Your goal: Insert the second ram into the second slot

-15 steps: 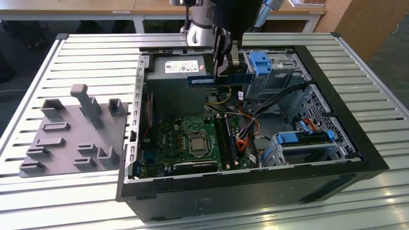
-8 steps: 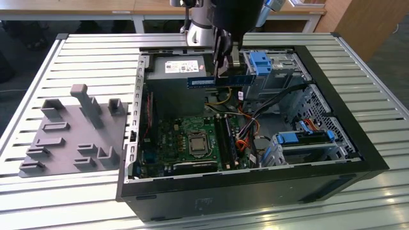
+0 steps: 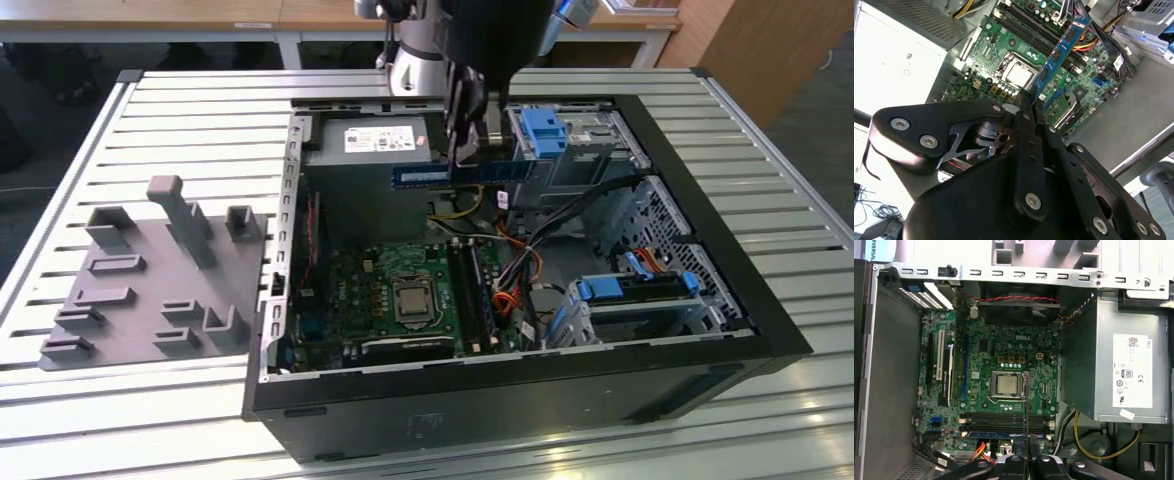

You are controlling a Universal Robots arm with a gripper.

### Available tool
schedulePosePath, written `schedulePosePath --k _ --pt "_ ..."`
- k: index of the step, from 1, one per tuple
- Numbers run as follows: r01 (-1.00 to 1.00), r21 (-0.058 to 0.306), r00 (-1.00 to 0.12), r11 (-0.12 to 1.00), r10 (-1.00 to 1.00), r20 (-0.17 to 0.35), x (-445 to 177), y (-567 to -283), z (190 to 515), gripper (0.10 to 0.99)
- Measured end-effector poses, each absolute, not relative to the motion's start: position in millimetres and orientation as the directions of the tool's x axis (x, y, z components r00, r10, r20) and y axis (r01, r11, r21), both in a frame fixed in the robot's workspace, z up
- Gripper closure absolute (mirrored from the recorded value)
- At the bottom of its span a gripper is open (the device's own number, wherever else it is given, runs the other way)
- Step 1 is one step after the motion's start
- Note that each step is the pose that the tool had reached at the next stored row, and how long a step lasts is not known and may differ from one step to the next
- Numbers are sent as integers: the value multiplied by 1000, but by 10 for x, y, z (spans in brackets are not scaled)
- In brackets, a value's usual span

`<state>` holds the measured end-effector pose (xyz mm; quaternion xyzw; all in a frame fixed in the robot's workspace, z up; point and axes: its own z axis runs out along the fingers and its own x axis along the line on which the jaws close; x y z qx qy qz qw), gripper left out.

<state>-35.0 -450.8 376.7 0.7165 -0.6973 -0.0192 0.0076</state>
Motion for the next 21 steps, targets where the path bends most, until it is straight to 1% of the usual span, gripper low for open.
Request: schedulePosePath --k 21 --pt "-999 38 3 -3 -1000 -17 -350 -4532 3768 949"
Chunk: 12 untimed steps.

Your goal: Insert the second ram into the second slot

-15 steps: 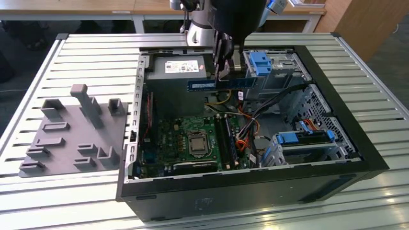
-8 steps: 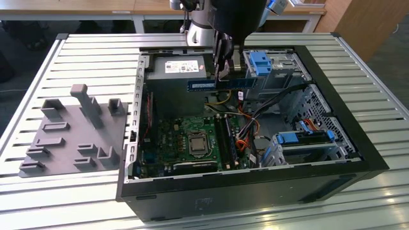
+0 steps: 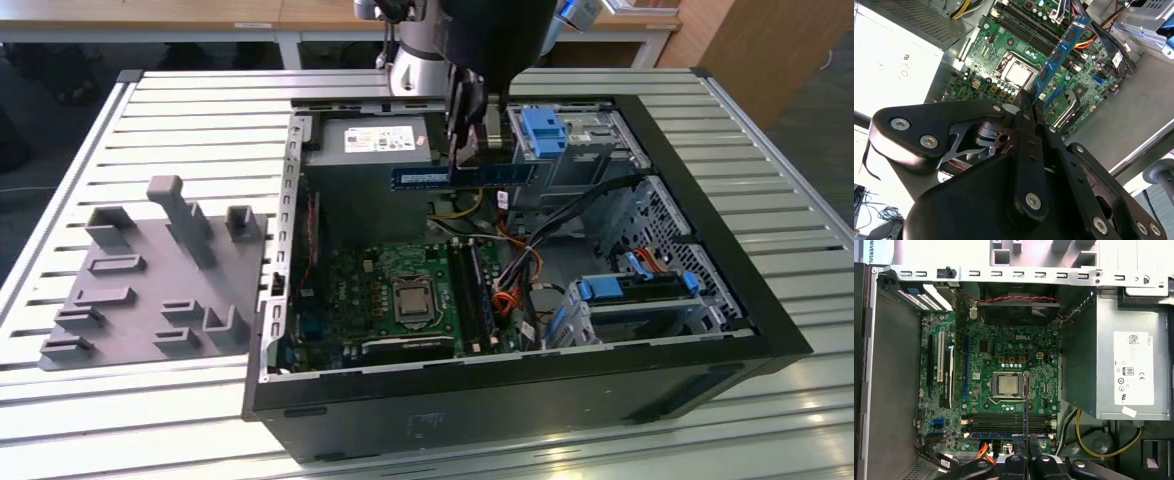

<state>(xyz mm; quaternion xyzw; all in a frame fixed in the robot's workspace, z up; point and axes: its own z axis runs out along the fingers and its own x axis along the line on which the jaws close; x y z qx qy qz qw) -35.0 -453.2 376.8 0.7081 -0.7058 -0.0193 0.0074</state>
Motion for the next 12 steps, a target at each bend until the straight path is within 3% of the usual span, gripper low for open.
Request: schedulePosePath --k 12 --pt "-999 38 -8 8 -1000 -17 -350 -4532 3768 949"
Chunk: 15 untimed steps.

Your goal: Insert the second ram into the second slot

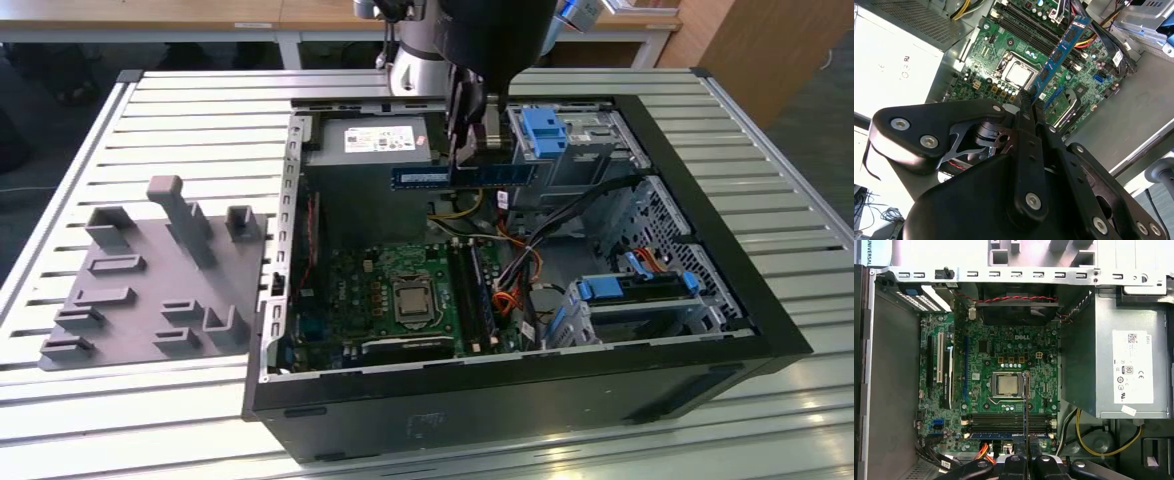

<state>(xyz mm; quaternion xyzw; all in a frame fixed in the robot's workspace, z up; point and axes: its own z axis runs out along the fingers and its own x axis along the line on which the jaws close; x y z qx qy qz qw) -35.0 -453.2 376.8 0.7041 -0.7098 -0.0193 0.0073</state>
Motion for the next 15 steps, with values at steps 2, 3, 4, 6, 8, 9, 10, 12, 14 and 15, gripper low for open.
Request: schedulePosePath --k 2,3,4,6,8,9,10,12,14,15 --pt "-999 38 -10 9 -1000 -17 -350 -4532 3768 949" --pt "-999 38 -11 10 -1000 -17 -350 -4532 3768 949" --pt "-999 38 -11 11 -1000 -17 -350 -4532 3768 949" --pt "-999 38 -13 12 -1000 -17 -350 -4532 3768 949" --pt "-999 38 -15 14 -1000 -17 -350 -4532 3768 949" --pt "-999 38 -16 15 -1000 -17 -350 -4532 3768 949" --pt "-999 38 -17 17 -1000 -17 -350 -4532 3768 949" --pt "-999 38 -20 19 -1000 -17 -350 -4532 3768 949" --pt "-999 38 -22 22 -1000 -17 -350 -4532 3768 949" --pt "-999 38 -23 23 -1000 -17 -350 -4532 3768 949"
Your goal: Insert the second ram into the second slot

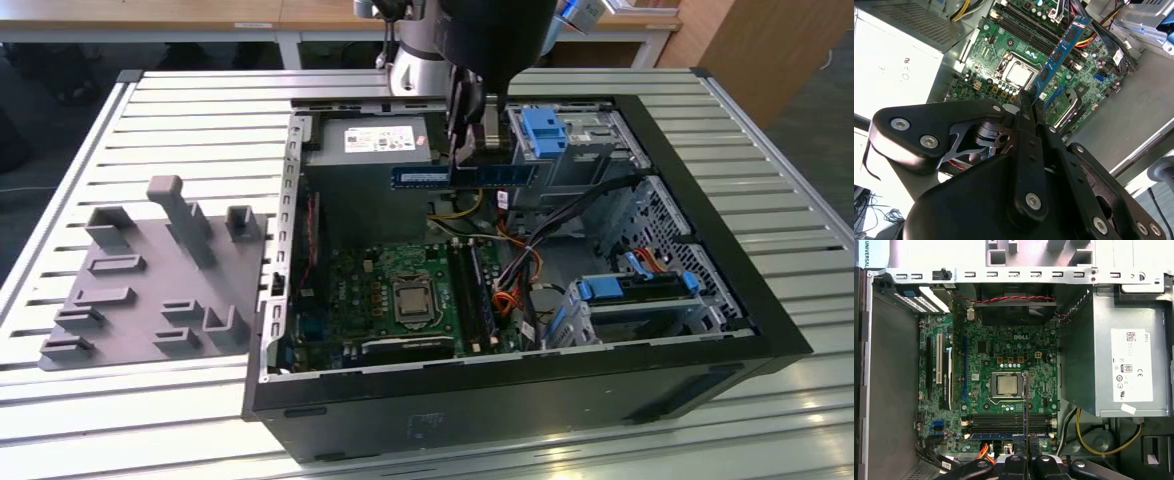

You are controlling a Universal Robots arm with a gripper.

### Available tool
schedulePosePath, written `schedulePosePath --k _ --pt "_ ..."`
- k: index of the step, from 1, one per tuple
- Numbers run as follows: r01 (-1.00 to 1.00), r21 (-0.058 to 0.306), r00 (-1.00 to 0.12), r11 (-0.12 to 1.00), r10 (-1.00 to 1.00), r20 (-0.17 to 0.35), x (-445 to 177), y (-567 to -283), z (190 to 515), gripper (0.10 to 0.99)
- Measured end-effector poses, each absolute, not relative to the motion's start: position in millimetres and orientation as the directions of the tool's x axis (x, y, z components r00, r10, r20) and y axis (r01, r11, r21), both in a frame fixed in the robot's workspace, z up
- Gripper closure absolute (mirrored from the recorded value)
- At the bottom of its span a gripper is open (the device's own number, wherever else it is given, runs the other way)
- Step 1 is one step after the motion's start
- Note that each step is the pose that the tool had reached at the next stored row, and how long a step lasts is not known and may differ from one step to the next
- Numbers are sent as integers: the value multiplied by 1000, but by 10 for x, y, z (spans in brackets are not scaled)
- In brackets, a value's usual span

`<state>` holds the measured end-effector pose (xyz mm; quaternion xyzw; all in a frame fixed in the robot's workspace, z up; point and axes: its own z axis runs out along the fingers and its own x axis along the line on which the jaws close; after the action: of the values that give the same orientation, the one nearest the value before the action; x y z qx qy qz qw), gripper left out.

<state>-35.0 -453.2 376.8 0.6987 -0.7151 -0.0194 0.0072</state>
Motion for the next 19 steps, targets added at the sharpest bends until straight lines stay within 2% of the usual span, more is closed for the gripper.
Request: schedulePosePath --k 19 --pt "-998 38 -57 56 -998 -17 -350 -4532 3768 949"
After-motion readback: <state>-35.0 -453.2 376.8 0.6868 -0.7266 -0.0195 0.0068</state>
